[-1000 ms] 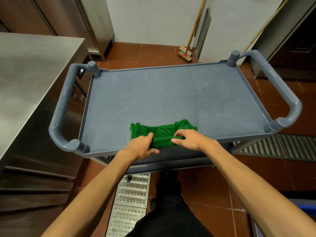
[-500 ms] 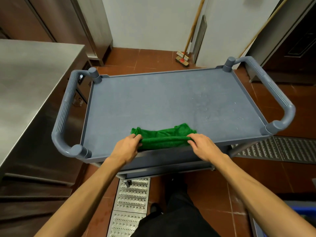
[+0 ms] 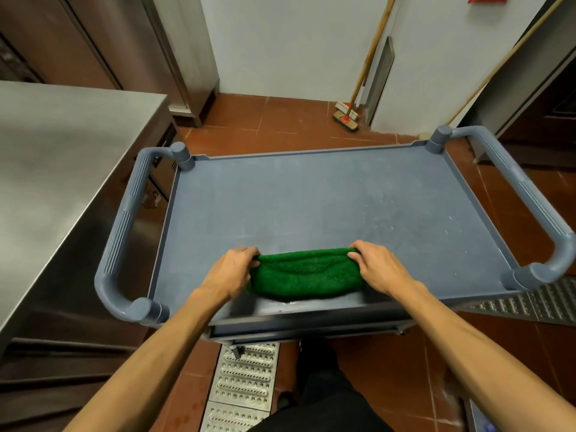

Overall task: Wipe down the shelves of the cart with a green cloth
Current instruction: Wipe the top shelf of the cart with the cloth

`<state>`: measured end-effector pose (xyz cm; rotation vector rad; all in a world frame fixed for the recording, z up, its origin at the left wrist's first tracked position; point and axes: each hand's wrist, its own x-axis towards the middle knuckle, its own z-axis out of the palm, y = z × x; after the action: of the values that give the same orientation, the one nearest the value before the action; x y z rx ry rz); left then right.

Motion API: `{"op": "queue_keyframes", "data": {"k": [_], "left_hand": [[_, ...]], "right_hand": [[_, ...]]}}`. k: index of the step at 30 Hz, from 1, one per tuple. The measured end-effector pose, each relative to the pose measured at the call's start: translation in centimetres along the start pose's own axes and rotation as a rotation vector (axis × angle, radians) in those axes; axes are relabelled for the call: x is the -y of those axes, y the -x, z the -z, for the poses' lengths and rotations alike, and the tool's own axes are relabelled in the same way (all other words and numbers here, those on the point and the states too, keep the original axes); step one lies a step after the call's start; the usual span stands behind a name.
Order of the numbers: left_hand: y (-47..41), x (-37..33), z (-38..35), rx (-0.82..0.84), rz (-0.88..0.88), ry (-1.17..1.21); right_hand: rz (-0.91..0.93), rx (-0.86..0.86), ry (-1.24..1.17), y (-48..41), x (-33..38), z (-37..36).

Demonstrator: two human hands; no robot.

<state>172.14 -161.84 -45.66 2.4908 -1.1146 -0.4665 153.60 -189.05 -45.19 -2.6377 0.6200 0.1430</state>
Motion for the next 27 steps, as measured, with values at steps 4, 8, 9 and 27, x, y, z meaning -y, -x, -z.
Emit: {"op": "queue_keyframes", "data": {"k": [4,8,9,27], "left_hand": [[-3.7,0.4,2.3,-0.063,0.068,0.065],[-8.1,0.9,5.7,-0.087,0.083,0.061],[-9.3,1.1,6.5,-0.094,0.088,0.059],[-27.1,2.4,11.0,-0.346,0.040,-0.234]], "right_hand": [[0.021,-0.018,-0.014,-4.4,0.5,2.0],[0.057,-0.054,-0.030,-9.7,1.2,5.0],[0.068,-0.064,-0.031,-11.2,1.4,5.8],[0.189,-0.506,-0.027,-29.3,-1.4,7.7]]}}
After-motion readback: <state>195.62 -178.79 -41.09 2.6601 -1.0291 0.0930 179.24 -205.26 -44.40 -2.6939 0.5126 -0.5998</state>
